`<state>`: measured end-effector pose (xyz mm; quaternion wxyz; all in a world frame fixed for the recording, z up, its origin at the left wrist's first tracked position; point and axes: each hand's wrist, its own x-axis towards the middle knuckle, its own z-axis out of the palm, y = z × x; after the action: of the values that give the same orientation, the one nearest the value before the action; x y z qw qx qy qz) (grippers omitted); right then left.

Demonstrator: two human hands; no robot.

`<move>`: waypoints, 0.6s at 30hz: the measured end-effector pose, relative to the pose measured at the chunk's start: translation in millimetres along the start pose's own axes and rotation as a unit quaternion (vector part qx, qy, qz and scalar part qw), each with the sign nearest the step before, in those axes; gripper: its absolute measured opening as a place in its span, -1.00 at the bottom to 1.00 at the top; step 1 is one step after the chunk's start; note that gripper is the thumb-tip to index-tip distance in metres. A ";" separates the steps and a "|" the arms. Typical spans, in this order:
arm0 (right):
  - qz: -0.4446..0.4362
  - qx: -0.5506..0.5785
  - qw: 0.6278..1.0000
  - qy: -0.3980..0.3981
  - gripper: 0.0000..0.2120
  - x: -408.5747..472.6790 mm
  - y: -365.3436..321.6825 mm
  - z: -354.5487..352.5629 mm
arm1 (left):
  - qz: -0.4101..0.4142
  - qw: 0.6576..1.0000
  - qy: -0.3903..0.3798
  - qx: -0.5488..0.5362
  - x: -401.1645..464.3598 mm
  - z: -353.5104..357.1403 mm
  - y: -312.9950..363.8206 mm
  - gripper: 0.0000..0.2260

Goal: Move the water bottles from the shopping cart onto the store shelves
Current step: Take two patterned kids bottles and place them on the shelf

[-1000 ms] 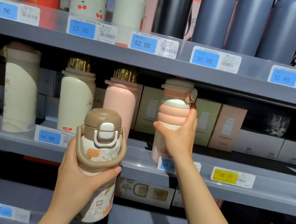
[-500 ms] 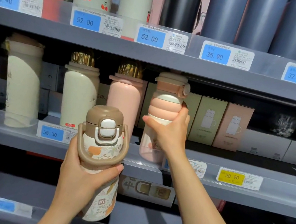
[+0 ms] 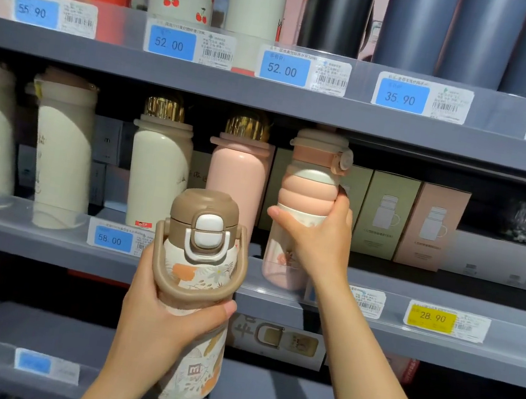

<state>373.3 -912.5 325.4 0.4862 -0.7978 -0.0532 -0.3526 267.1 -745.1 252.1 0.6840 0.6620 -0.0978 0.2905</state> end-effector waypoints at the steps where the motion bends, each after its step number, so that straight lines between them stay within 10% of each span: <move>1: 0.021 0.026 0.999 0.005 0.00 -0.3 -0.4 -3.4 | -0.005 1.000 -0.007 -0.009 -0.6 -0.3 2.5 -0.10; 6: 0.019 0.205 0.976 0.071 -0.33 -40.5 -1.3 -49.4 | -0.038 0.995 -0.049 -0.077 -4.4 7.5 16.8 -0.15; 13: -0.008 0.222 0.945 -0.239 -0.03 -142.7 9.3 -92.7 | -0.081 0.951 -0.219 -0.202 -22.6 68.1 33.4 -0.33; 18: -0.016 0.192 0.979 -0.068 0.11 -149.1 19.0 -126.8 | -0.077 0.902 -0.369 -0.208 -28.1 116.0 47.8 -0.30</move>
<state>205.4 -987.0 255.1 0.6200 -0.7105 -0.1659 -0.2886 248.2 -866.4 290.1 0.7413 0.5699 -0.3502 -0.0557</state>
